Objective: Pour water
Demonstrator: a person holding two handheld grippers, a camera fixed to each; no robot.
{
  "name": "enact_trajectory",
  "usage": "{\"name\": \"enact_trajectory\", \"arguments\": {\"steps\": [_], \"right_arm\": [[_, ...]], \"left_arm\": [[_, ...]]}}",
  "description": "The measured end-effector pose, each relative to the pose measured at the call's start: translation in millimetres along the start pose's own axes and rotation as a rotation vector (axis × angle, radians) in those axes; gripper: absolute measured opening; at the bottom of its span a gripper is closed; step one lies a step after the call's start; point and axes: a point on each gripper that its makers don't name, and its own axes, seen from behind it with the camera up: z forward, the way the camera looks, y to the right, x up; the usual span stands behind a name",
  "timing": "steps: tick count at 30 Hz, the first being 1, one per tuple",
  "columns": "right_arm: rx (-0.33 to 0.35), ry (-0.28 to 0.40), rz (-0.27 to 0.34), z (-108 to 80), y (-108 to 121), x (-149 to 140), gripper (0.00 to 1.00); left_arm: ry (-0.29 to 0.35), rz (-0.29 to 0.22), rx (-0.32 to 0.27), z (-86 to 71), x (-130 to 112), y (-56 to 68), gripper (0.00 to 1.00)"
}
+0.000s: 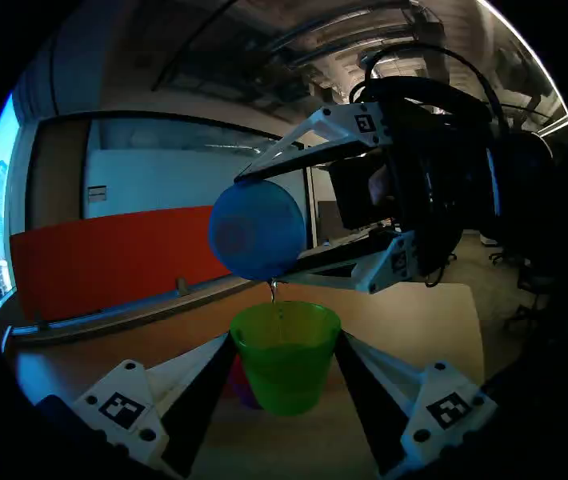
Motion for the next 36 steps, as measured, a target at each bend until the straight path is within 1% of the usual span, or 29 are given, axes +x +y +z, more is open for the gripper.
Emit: {"name": "enact_trajectory", "arguments": {"steps": [11, 17, 26, 36], "right_arm": [[-0.009, -0.004, -0.036, -1.9, -0.1, 3.4, 0.93], [-0.01, -0.003, -0.041, -2.5, -0.4, 5.6, 0.93], [-0.01, -0.006, -0.068, -2.7, -4.3, 5.2, 0.93], [-0.015, -0.003, -0.087, -3.2, -2.9, 8.0, 0.93]], "left_arm": [[0.004, -0.003, 0.005, 1.5, 3.4, -3.1, 0.86], [0.001, -0.005, 0.008, 2.3, 0.9, -3.3, 0.86], [0.004, -0.004, 0.013, 2.7, 2.6, -4.8, 0.86], [0.003, -0.005, 0.019, 2.7, 1.2, -6.7, 0.86]]}}
